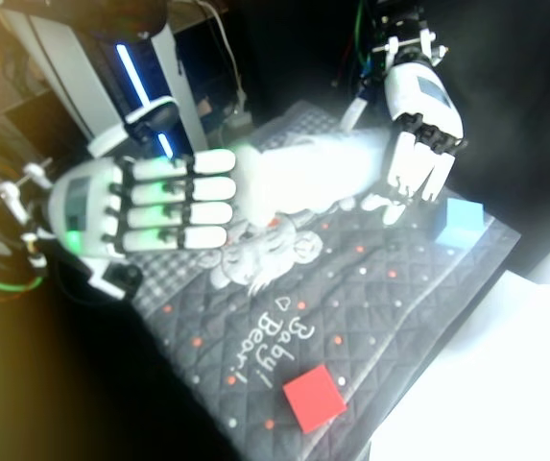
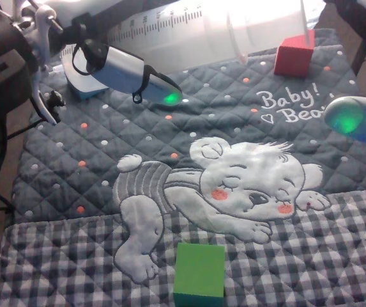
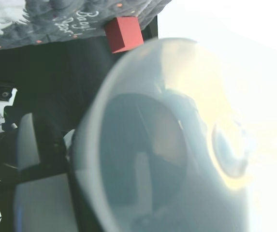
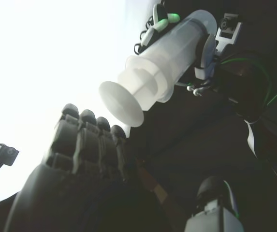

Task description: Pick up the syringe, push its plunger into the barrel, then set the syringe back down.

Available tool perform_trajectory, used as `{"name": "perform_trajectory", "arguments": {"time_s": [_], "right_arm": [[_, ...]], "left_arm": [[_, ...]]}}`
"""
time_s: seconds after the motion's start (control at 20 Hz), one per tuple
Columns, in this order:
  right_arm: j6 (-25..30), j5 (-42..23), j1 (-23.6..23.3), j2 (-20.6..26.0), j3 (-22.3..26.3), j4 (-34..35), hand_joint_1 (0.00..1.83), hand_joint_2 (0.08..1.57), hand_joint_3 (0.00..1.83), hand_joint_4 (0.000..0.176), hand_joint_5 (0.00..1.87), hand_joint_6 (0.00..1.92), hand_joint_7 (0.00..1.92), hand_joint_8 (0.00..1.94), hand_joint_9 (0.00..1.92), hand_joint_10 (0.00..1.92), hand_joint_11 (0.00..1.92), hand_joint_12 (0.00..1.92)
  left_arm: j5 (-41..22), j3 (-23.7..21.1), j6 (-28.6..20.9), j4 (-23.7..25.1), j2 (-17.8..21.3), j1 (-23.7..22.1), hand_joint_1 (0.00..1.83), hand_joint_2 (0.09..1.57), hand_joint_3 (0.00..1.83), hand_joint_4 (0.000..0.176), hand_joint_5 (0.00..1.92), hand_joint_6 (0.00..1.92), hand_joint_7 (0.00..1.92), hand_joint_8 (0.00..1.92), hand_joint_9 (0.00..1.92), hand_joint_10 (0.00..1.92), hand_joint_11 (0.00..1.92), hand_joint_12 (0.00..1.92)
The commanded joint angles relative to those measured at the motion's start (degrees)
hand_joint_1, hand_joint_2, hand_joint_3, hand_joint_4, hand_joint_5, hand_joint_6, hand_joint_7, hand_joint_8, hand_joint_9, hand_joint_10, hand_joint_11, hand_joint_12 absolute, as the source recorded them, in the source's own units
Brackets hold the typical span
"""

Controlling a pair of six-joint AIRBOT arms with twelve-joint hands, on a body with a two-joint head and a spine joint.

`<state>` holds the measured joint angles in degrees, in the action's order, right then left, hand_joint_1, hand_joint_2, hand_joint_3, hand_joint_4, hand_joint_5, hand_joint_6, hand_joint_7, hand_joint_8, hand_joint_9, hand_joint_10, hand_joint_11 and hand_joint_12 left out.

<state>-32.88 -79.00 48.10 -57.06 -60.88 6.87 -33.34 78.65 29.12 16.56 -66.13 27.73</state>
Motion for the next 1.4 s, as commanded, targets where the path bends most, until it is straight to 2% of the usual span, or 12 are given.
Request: {"name": "perform_trajectory", "arguments": {"time_s": [0.0, 0.45, 0.55, 0.75, 0.9, 1.25, 1.35], "right_arm": [[0.7, -7.0, -0.3, 0.1, -0.2, 0.4, 0.00, 0.87, 0.01, 0.000, 0.00, 0.00, 0.00, 0.00, 0.00, 0.00, 0.00, 0.00], [1.2, -7.0, -0.2, -0.4, -0.5, -0.1, 0.00, 0.91, 0.02, 0.000, 0.00, 0.00, 0.00, 0.00, 0.00, 0.00, 0.00, 0.00], [1.3, -6.8, -0.2, -0.5, -0.5, -0.2, 0.00, 1.00, 0.02, 0.000, 0.00, 0.00, 0.00, 0.00, 0.00, 0.00, 0.00, 0.00], [1.6, -6.6, -0.2, -1.0, -0.7, -0.3, 0.07, 0.99, 0.01, 0.000, 0.00, 0.00, 0.00, 0.00, 0.00, 0.00, 0.00, 0.00], [2.0, -6.1, -0.2, -1.5, -1.0, -0.5, 0.00, 0.98, 0.00, 0.000, 0.00, 0.00, 0.00, 0.00, 0.00, 0.00, 0.00, 0.00], [2.7, -6.0, -0.2, -1.9, -1.3, -0.9, 0.00, 0.95, 0.00, 0.000, 0.00, 0.00, 0.00, 0.00, 0.00, 0.00, 0.00, 0.00], [2.7, -6.0, -0.3, -1.9, -1.3, -1.0, 0.02, 0.96, 0.00, 0.000, 0.00, 0.00, 0.00, 0.00, 0.00, 0.00, 0.00, 0.00]], "left_arm": [[-7.8, 0.0, -0.8, -2.0, 0.4, -1.3, 1.55, 1.11, 0.00, 0.120, 1.17, 1.92, 1.38, 1.92, 1.50, 1.92, 1.54, 1.92], [-7.5, 0.2, -0.8, -1.7, 0.3, -1.8, 1.57, 1.11, 0.00, 0.108, 1.16, 1.92, 1.35, 1.92, 1.47, 1.92, 1.51, 1.92], [-7.4, 0.2, -0.8, -1.6, 0.3, -2.1, 1.56, 1.11, 0.00, 0.104, 1.16, 1.92, 1.35, 1.92, 1.47, 1.92, 1.51, 1.92], [-8.0, 0.2, -0.8, -1.6, 0.3, -2.5, 1.55, 1.11, 0.00, 0.097, 1.16, 1.92, 1.35, 1.92, 1.48, 1.92, 1.52, 1.92], [-8.4, -0.1, -0.8, -1.5, 0.3, -2.9, 1.49, 1.13, 0.00, 0.092, 1.14, 1.92, 1.32, 1.92, 1.45, 1.92, 1.50, 1.92], [-8.0, -0.3, -0.9, -0.2, -0.2, -3.8, 1.49, 1.13, 0.00, 0.089, 1.11, 1.92, 1.29, 1.92, 1.43, 1.92, 1.49, 1.92], [-7.7, -0.3, -0.9, 0.5, -0.5, -4.1, 1.51, 1.12, 0.00, 0.095, 1.06, 1.92, 1.25, 1.92, 1.40, 1.92, 1.47, 1.92]]}}
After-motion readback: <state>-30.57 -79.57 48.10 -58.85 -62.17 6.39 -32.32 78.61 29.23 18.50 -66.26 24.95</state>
